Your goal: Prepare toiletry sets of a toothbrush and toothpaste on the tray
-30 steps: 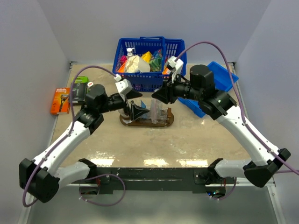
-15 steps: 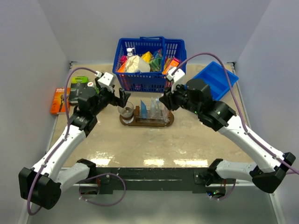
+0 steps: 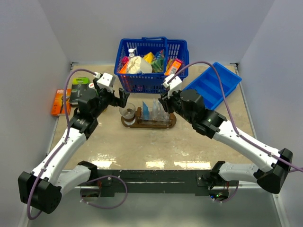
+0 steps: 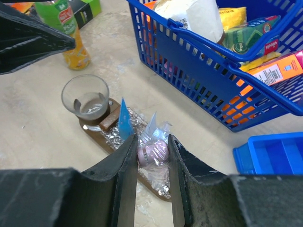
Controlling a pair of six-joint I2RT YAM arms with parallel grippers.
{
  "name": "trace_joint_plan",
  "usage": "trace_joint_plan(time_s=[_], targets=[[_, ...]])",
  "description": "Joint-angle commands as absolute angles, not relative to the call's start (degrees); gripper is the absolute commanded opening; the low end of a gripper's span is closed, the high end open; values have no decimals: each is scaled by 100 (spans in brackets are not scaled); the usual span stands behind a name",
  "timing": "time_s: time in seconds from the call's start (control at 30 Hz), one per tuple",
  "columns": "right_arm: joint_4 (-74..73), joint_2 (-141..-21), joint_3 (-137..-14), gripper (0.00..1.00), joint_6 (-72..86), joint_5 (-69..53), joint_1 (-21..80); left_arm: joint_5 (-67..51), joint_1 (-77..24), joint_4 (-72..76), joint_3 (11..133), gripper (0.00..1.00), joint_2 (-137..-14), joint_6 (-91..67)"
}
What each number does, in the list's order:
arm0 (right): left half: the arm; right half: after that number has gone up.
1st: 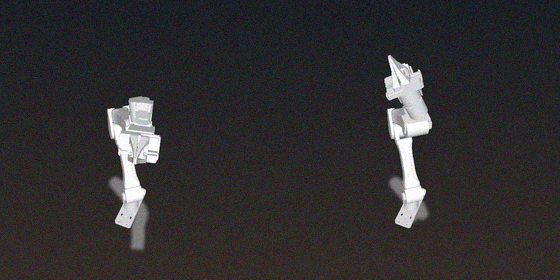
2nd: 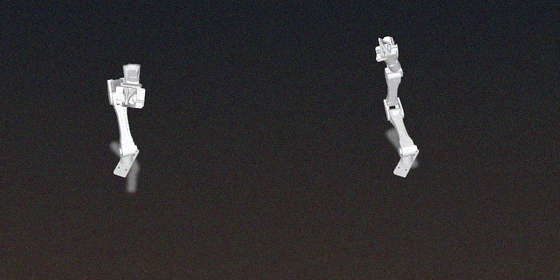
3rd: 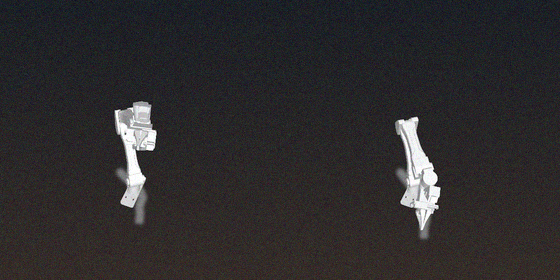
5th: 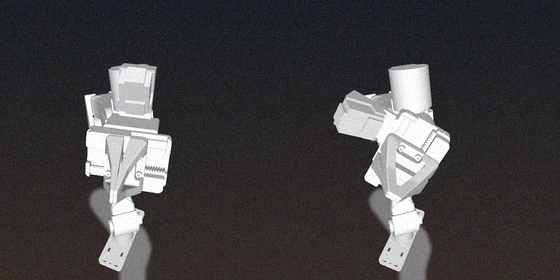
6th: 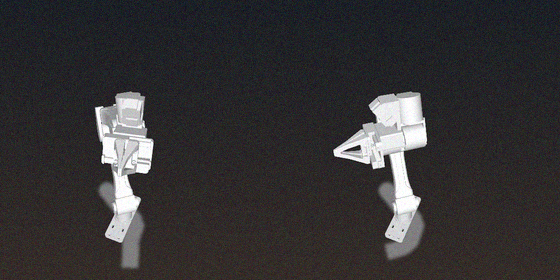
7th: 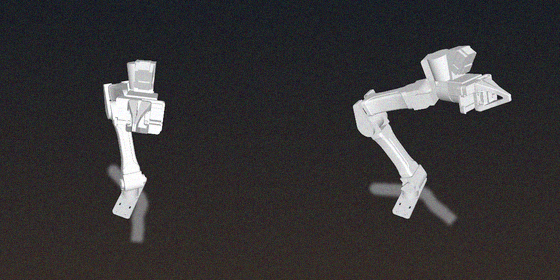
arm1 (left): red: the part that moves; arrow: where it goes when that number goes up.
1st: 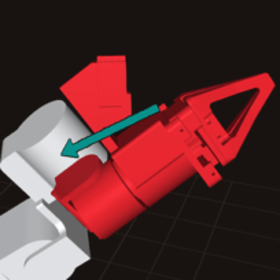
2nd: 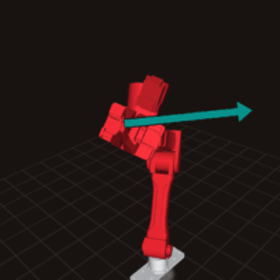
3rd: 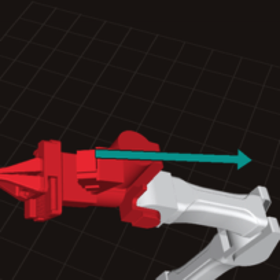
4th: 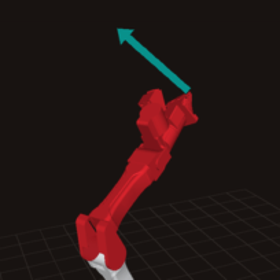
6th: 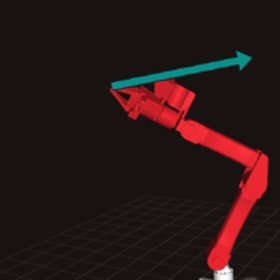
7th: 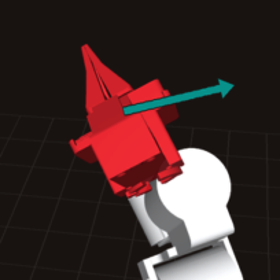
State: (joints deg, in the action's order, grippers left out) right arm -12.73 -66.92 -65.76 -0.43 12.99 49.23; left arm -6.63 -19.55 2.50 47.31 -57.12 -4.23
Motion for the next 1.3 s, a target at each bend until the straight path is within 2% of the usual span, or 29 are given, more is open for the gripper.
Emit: trace_joint_plan(time_s=[0.0,0.27,1.27], targets=[[-414,-6592,-6407,4,-53,1679,4957,-519,-1942,518,4711,100,-5590,-325],[-44,-6636,-6126,4,-70,1767,4957,-518,-1934,519,4711,100,-5599,-299],[-237,-7154,-6117,4,-53,1872,4948,-527,-1942,527,4702,100,-5616,-290]])
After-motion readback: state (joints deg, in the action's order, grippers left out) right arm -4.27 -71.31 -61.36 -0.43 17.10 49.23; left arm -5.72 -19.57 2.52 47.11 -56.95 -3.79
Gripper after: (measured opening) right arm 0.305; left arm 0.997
